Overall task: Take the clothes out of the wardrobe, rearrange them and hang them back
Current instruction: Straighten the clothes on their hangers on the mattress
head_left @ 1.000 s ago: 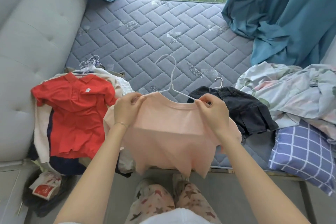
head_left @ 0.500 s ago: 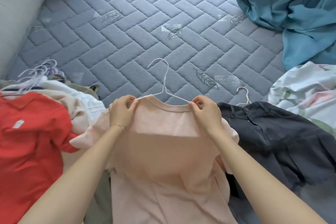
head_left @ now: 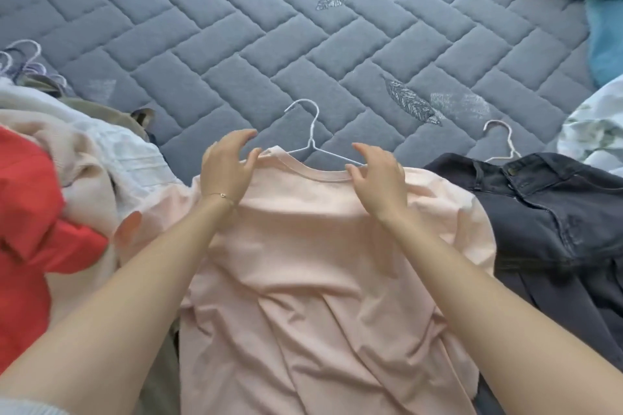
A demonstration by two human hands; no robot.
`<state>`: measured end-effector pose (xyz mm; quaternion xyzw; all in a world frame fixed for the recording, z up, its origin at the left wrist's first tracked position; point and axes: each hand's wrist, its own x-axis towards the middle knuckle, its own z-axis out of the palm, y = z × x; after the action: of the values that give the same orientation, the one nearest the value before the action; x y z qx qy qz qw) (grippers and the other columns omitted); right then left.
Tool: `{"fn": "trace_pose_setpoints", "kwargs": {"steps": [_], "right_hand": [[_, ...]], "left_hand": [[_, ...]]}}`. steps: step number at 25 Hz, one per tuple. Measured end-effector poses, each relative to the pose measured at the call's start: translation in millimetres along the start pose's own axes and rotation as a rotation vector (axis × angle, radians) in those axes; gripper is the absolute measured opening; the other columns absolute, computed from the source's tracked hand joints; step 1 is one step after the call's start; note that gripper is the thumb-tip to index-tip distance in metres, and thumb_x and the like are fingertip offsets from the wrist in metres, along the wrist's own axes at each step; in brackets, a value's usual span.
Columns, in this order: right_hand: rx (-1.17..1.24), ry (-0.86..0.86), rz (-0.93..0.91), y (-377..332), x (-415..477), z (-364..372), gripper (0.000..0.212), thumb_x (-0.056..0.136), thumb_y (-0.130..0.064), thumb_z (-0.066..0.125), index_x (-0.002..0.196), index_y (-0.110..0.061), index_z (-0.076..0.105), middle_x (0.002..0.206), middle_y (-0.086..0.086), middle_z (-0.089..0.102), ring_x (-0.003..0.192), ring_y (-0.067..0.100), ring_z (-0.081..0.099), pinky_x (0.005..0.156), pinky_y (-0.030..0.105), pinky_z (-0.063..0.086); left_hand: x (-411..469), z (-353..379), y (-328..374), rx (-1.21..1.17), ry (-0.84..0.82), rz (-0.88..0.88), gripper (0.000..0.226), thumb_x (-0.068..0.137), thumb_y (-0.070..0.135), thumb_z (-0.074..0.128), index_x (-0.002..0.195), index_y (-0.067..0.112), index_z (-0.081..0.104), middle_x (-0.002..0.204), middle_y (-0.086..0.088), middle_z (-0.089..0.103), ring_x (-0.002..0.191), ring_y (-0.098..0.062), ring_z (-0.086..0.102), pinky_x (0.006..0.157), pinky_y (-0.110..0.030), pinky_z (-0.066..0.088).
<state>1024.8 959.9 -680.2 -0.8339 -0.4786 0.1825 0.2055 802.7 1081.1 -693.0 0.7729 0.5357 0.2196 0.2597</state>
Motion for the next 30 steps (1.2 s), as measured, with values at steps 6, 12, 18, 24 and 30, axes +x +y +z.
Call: {"fn": "trace_pose_setpoints", "kwargs": {"steps": [6,12,18,24,30], "right_hand": [[0.028,-0.039,-0.108,-80,-37,-79,0.059,0.089,-0.025,0.065,0.144,-0.022,0.043,0.135,0.001,0.055,0.13,0.023,0.043,0.104,0.036,0.029],[0.191,-0.008,-0.166,-191,-127,-205,0.064,0.088,-0.029,0.067,0.145,-0.019,0.042,0.134,0.002,0.057,0.128,0.023,0.044,0.104,0.037,0.032],[0.15,-0.107,-0.336,-284,-227,-269,0.062,0.091,-0.029,0.063,0.147,-0.018,0.039,0.146,0.002,0.046,0.137,0.022,0.038,0.112,0.043,0.029],[0.149,-0.165,-0.456,-366,-291,-253,0.062,0.092,-0.03,0.062,0.148,-0.017,0.038,0.147,0.003,0.044,0.137,0.021,0.037,0.114,0.036,0.026],[0.172,-0.109,-0.447,-460,-321,-195,0.063,0.088,-0.021,0.066,0.145,-0.014,0.041,0.143,0.006,0.05,0.131,0.026,0.044,0.11,0.037,0.031]], "left_hand": [[-29,-106,56,0.19,0.001,0.034,0.048,0.093,0.026,0.061,0.139,0.022,0.05,0.149,-0.003,0.043,0.141,-0.025,0.034,0.114,-0.045,0.024],[-120,-260,142,0.236,0.027,-0.029,0.055,0.091,0.03,0.061,0.143,0.025,0.044,0.153,0.0,0.037,0.144,-0.022,0.028,0.117,-0.045,0.019],[-224,-383,181,0.221,0.192,-0.113,0.055,0.091,0.03,0.059,0.143,0.027,0.043,0.153,0.002,0.038,0.144,-0.02,0.028,0.115,-0.045,0.019],[-283,-462,134,0.208,0.288,-0.178,0.056,0.093,0.031,0.058,0.146,0.027,0.039,0.155,0.003,0.033,0.146,-0.018,0.023,0.117,-0.044,0.017],[-288,-532,55,0.168,0.233,-0.153,0.056,0.094,0.033,0.056,0.146,0.026,0.038,0.155,0.0,0.033,0.146,-0.022,0.022,0.115,-0.052,0.024]]}}
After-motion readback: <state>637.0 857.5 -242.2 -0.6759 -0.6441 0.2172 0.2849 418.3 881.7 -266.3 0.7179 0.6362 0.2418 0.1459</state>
